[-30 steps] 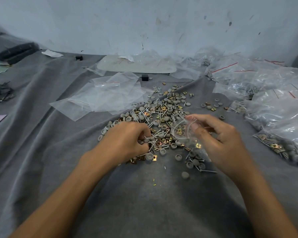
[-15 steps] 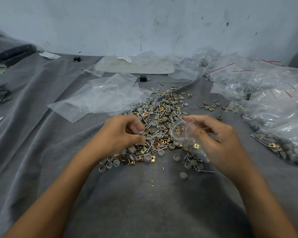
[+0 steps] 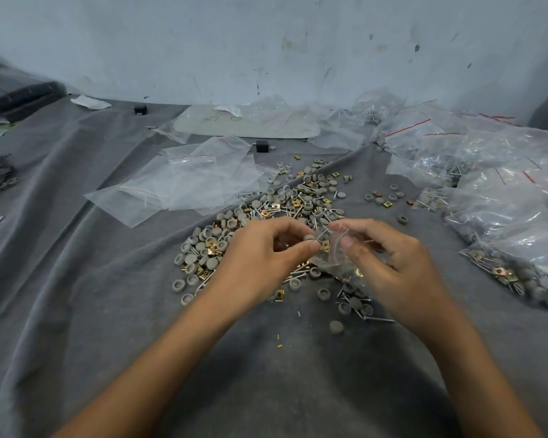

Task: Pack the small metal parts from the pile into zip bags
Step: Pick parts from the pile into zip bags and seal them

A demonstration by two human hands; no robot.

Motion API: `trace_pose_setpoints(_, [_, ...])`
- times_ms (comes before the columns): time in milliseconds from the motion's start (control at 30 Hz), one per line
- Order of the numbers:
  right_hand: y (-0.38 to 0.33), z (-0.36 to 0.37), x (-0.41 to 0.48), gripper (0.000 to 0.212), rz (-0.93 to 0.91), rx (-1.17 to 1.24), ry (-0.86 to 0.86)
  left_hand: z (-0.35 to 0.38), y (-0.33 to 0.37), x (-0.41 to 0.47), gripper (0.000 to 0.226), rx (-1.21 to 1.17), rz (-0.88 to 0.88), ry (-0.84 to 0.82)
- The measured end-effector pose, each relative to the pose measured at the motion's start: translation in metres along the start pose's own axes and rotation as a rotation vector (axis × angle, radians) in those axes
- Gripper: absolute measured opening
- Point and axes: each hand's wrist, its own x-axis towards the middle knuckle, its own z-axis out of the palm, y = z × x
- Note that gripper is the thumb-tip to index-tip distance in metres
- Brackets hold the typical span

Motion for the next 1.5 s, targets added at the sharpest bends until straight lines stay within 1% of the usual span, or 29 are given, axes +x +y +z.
trace_pose_setpoints(100, [0.000,0.000,0.000,0.024,-0.003,0.006,-0.004,-0.003,0.001,-0.001,0.005,0.048,0.027,-0.003])
trace_pose_setpoints(233, [-0.001,0.000,0.000,0.024,-0.003,0.012,-0.007,-0.008,0.009,-0.002,0.026,-0.015,0.006,-0.089])
trace_pose_setpoints(267, [-0.001,0.000,0.000,0.024,-0.003,0.013,-0.001,-0.012,0.011,-0.001,0.028,-0.009,0.017,-0.113])
trace_pose_setpoints(300, [-0.001,-0.001,0.000,0.024,-0.002,0.015,0.007,-0.019,0.011,-0.001,0.027,0.044,0.043,-0.127])
trace_pose_setpoints(400, [0.001,-0.004,0.000,0.023,0.011,0.029,0.028,-0.049,0.011,0.001,0.017,0.342,0.103,-0.108])
trace_pose_setpoints(467, [0.001,-0.004,0.000,0.023,0.015,0.032,0.032,-0.068,0.008,0.002,0.012,0.461,0.068,-0.088])
trace_pose_setpoints(533, [0.001,-0.003,0.000,0.023,0.014,0.029,0.031,-0.080,0.005,0.002,0.009,0.576,-0.003,-0.094])
trace_pose_setpoints(600, [0.000,-0.002,0.000,0.023,0.014,0.030,0.029,-0.084,0.001,0.002,0.003,0.628,-0.064,-0.140])
trace_pose_setpoints(700, [0.001,-0.002,0.000,0.023,0.016,0.027,0.022,-0.079,-0.003,0.000,0.007,0.672,-0.086,-0.227])
trace_pose_setpoints(867, [0.003,-0.003,0.001,0.023,0.009,0.027,0.021,-0.070,-0.007,-0.001,0.016,0.765,-0.103,-0.285])
trace_pose_setpoints(933, [0.004,-0.003,0.001,0.023,0.005,0.025,0.018,-0.070,-0.010,-0.001,0.026,0.816,-0.103,-0.264])
trace_pose_setpoints(1033, [0.005,-0.002,0.001,0.023,0.000,0.030,0.026,-0.069,-0.014,-0.001,0.049,0.894,-0.131,-0.253])
trace_pose_setpoints(1067, [0.006,-0.002,0.001,0.023,-0.003,0.030,0.026,-0.068,-0.014,-0.001,0.052,0.909,-0.143,-0.266])
trace_pose_setpoints(1100, [0.006,-0.002,0.001,0.023,-0.007,0.029,0.025,-0.066,-0.014,-0.002,0.050,0.915,-0.154,-0.278])
trace_pose_setpoints(1200, [0.007,-0.003,0.002,0.022,-0.008,0.033,0.026,-0.065,-0.014,-0.002,0.031,0.899,-0.143,-0.273])
trace_pose_setpoints(1300, [0.006,-0.003,0.001,0.022,-0.010,0.034,0.025,-0.067,-0.013,-0.002,0.019,0.860,-0.136,-0.273])
trace_pose_setpoints(1500, [0.004,-0.003,0.001,0.022,0.005,0.046,0.012,-0.071,-0.013,-0.001,0.011,0.785,-0.130,-0.202])
